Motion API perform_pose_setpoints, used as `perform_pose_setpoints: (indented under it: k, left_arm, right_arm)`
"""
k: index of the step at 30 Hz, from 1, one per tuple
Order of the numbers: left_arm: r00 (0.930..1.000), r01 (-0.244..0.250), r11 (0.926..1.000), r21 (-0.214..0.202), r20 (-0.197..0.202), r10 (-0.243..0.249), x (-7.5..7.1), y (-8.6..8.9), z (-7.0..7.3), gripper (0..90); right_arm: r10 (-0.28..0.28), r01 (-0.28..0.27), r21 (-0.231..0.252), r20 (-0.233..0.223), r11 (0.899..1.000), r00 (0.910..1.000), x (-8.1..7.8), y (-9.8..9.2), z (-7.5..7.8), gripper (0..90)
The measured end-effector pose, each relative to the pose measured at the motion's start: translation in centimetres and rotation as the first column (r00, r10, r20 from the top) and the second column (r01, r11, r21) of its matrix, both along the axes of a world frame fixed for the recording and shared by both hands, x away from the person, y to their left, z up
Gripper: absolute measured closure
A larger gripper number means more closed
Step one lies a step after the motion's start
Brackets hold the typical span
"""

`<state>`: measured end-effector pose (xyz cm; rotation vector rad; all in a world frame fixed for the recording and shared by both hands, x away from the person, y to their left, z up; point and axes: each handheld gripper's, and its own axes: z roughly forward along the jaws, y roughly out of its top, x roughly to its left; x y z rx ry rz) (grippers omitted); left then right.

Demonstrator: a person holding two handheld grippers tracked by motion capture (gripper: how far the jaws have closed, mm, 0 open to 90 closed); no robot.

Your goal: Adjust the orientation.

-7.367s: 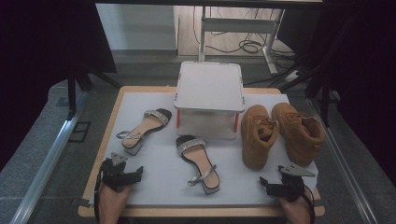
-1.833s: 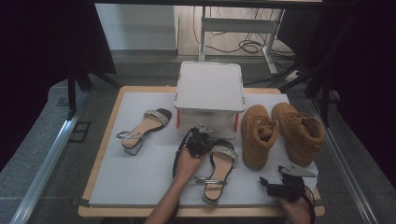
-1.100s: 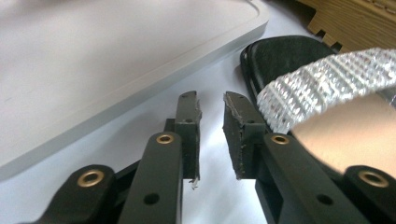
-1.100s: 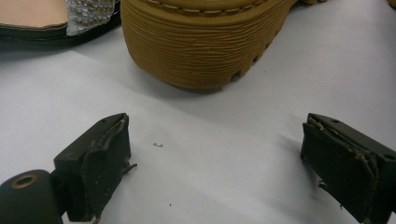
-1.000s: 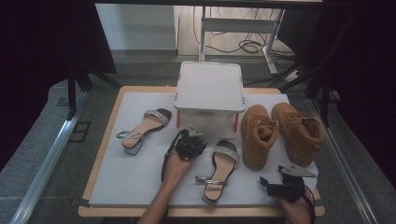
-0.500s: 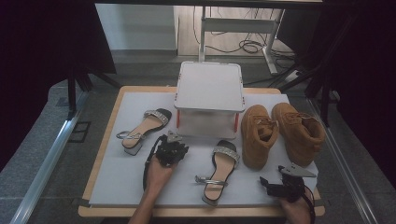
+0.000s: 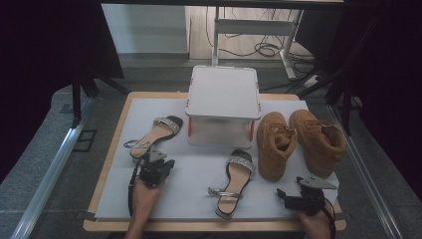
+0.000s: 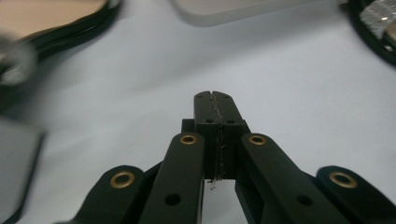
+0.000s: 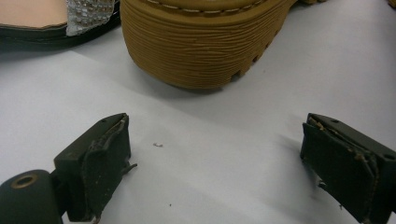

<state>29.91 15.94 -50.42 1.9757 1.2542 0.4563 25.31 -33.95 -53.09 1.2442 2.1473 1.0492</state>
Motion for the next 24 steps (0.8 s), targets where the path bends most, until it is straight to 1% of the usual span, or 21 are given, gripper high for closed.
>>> perform_pose_setpoints:
  k: [3, 4, 5, 6, 7, 11, 12, 13, 14, 15, 18, 20, 21, 22, 24]
  left_arm:
    - [0.9989, -0.045, 0.9989, 0.014, 0.011, 0.045, -0.6, 1.6, 0.1, 89.5]
    - [0.9973, -0.072, 0.9972, 0.019, 0.017, 0.072, -0.9, 2.6, 0.1, 89.5]
    - [0.9962, -0.085, 0.9963, 0.015, 0.018, 0.085, -1.1, 3.2, 0.2, 89.5]
    - [0.9962, -0.085, 0.9963, 0.015, 0.018, 0.085, -1.1, 3.2, 0.2, 89.5]
    - [0.9947, -0.101, 0.9948, 0.011, 0.020, 0.101, -1.4, 4.0, 0.2, 89.5]
    - [0.9882, -0.152, 0.9884, 0.011, 0.023, 0.151, -2.0, 5.9, 0.3, 89.5]
    - [0.9840, -0.177, 0.9841, 0.012, 0.024, 0.177, -2.2, 6.8, 0.2, 89.5]
    - [0.9840, -0.177, 0.9841, 0.012, 0.024, 0.177, -2.2, 6.8, 0.2, 89.5]
    - [0.9811, -0.192, 0.9813, 0.012, 0.025, 0.192, -2.2, 7.4, 0.2, 89.5]
    - [0.9797, -0.199, 0.9799, 0.013, 0.026, 0.199, -2.2, 7.7, 0.2, 89.6]
    - [0.9713, -0.236, 0.9716, 0.013, 0.030, 0.236, -2.0, 9.0, -0.1, 89.6]
    - [0.9670, -0.254, 0.9672, 0.012, 0.028, 0.253, -1.6, 9.6, -0.2, 89.6]
    - [0.9629, -0.269, 0.9631, 0.012, 0.027, 0.269, -1.2, 10.1, -0.4, 89.6]
    - [0.9629, -0.269, 0.9631, 0.012, 0.027, 0.269, -1.2, 10.1, -0.4, 89.6]
    - [0.9597, -0.280, 0.9597, 0.016, 0.025, 0.280, -0.7, 10.6, -0.7, 89.6]
  right_arm:
    - [-0.001, 0.001, 0.001, 0.002, 1.000, 1.0000, 0.0, 0.0, 0.0, 8.7]
    - [0.000, 0.000, 0.000, 0.000, 1.000, 1.0000, 0.0, 0.0, 0.0, 8.7]
    - [-0.002, 0.002, 0.001, 0.002, 1.000, 1.0000, 0.0, 0.0, 0.0, 8.7]
    - [-0.002, 0.002, 0.001, 0.002, 1.000, 1.0000, 0.0, 0.0, 0.0, 8.7]
    - [-0.002, 0.002, 0.001, 0.002, 1.000, 1.0000, 0.0, 0.0, 0.0, 8.7]
    - [-0.001, 0.001, 0.000, 0.000, 1.000, 1.0000, 0.0, 0.0, 0.0, 8.8]
    - [-0.002, 0.002, 0.000, 0.001, 1.000, 1.0000, 0.0, 0.0, 0.0, 8.7]
    - [-0.002, 0.002, 0.000, 0.001, 1.000, 1.0000, 0.0, 0.0, 0.0, 8.7]
    - [-0.002, 0.002, 0.001, 0.002, 1.000, 1.0000, 0.0, 0.0, 0.0, 8.7]
    - [-0.002, 0.002, 0.001, 0.002, 1.000, 1.0000, 0.0, 0.0, 0.0, 8.8]
    - [-0.001, 0.001, 0.000, 0.000, 1.000, 1.0000, 0.0, 0.0, 0.0, 8.8]
    - [-0.002, 0.002, 0.000, 0.000, 1.000, 1.0000, 0.0, 0.0, 0.0, 8.8]
    - [-0.003, 0.003, 0.002, 0.002, 1.000, 1.0000, 0.0, 0.0, 0.0, 8.8]
    - [-0.003, 0.003, 0.002, 0.002, 1.000, 1.0000, 0.0, 0.0, 0.0, 8.8]
    - [-0.001, 0.001, 0.000, 0.000, 1.000, 1.0000, 0.0, 0.0, 0.0, 8.8]
